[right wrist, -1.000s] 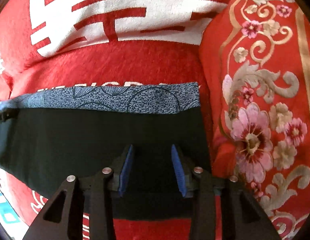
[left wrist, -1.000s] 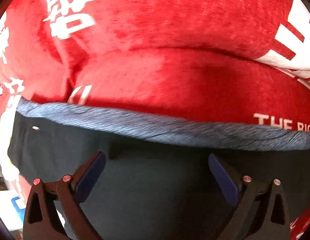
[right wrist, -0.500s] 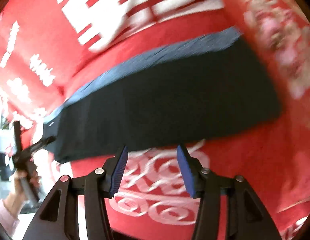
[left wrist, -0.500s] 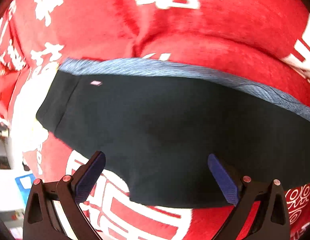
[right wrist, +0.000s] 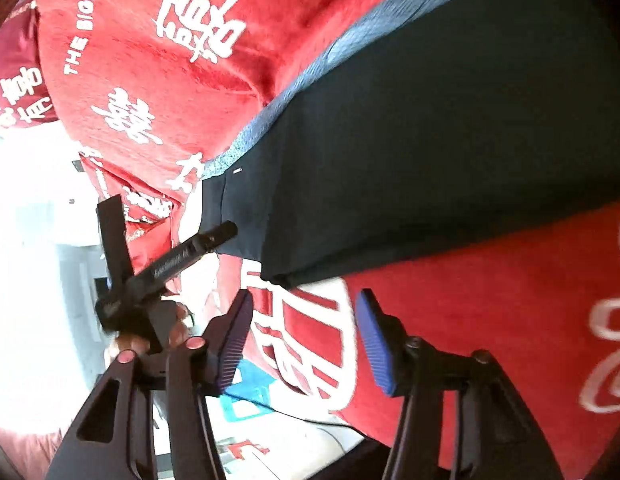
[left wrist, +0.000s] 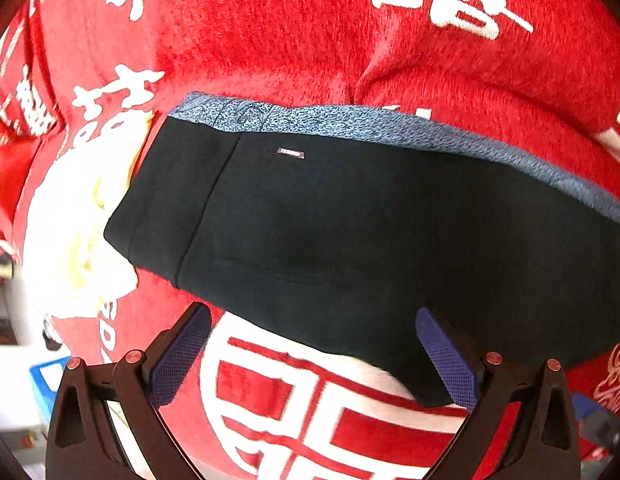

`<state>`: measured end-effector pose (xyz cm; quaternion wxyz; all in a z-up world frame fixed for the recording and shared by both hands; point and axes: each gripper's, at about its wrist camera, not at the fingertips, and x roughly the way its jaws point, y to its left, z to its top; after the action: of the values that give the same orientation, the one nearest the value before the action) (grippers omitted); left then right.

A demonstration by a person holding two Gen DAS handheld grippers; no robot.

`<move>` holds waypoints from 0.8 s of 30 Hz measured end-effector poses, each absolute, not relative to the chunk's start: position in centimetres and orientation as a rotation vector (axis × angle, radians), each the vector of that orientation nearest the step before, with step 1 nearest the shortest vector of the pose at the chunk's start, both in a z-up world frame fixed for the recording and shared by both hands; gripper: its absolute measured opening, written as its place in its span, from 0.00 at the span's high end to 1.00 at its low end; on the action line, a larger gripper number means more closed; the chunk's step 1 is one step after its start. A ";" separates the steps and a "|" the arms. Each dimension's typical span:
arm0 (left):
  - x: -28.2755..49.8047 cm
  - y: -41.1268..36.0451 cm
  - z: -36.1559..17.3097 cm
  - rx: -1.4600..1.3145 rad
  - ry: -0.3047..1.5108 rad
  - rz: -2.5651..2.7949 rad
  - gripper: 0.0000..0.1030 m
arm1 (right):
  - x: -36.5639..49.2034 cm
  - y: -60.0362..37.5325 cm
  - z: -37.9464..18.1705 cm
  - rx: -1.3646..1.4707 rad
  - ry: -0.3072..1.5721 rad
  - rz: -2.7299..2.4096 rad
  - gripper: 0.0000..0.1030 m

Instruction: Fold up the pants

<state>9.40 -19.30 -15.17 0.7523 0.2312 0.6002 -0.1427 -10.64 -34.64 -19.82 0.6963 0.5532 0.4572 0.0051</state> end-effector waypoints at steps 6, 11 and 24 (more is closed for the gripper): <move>9.4 -18.9 -16.6 0.543 1.309 -0.383 0.00 | -8.7 -33.4 -21.7 1.264 1.010 -0.066 0.47; 9.2 -19.6 -17.2 0.547 1.302 -0.440 0.00 | -9.0 -34.3 -22.0 1.319 0.951 -0.136 0.47; 4.7 -21.0 -18.7 0.671 1.263 -0.562 0.00 | -9.0 -33.3 -20.8 1.143 1.077 -0.317 0.93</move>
<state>4.67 -20.99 -18.69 0.7191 0.3037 0.5710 -0.2541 -9.03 -33.28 -20.84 0.6960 0.5123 0.4827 -0.1420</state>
